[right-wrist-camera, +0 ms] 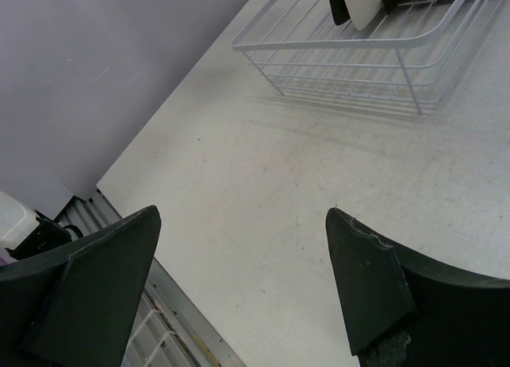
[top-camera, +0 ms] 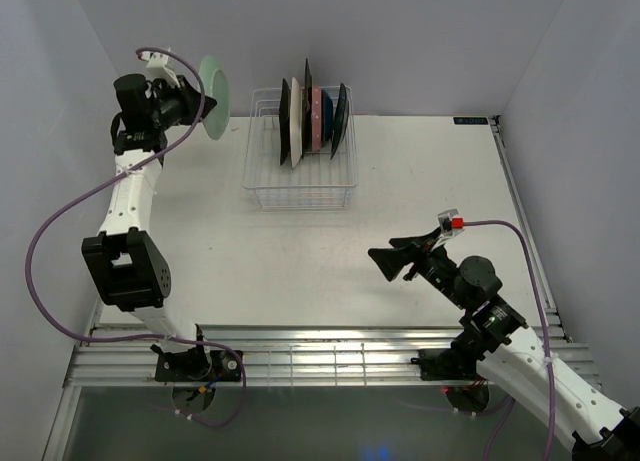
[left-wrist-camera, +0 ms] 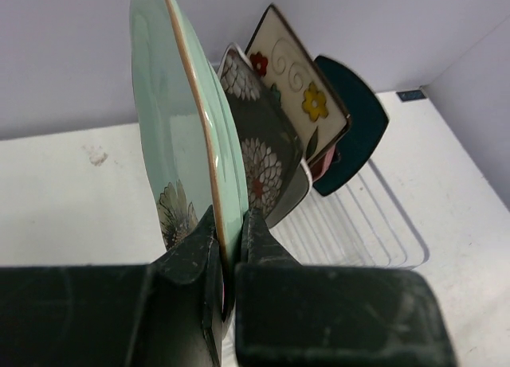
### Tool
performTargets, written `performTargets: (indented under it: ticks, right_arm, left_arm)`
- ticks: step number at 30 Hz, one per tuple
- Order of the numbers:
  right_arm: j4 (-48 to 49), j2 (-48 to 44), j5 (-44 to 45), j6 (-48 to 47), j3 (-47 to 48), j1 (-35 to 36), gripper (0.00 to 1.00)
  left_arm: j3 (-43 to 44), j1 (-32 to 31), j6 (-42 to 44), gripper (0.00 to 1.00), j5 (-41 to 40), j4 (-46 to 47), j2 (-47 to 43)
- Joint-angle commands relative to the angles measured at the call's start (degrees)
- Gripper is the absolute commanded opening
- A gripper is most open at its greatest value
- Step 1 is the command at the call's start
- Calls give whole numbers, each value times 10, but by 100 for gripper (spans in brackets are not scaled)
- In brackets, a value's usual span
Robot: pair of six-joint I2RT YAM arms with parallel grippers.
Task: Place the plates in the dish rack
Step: Pick up the plate from the corner of the board.
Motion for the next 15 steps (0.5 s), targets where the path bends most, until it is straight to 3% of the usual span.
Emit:
performTargets:
  ticks: [1, 7, 15]
  right_arm:
    - [40, 6, -17, 2, -1, -2, 90]
    - [46, 10, -24, 7, 1, -2, 90]
    - [38, 7, -28, 12, 8, -2, 90]
  left_arm:
    - [98, 2, -49, 0, 31, 65, -28]
    - [86, 6, -84, 0, 53, 74, -1]
    - [76, 31, -196, 0, 154, 184, 54]
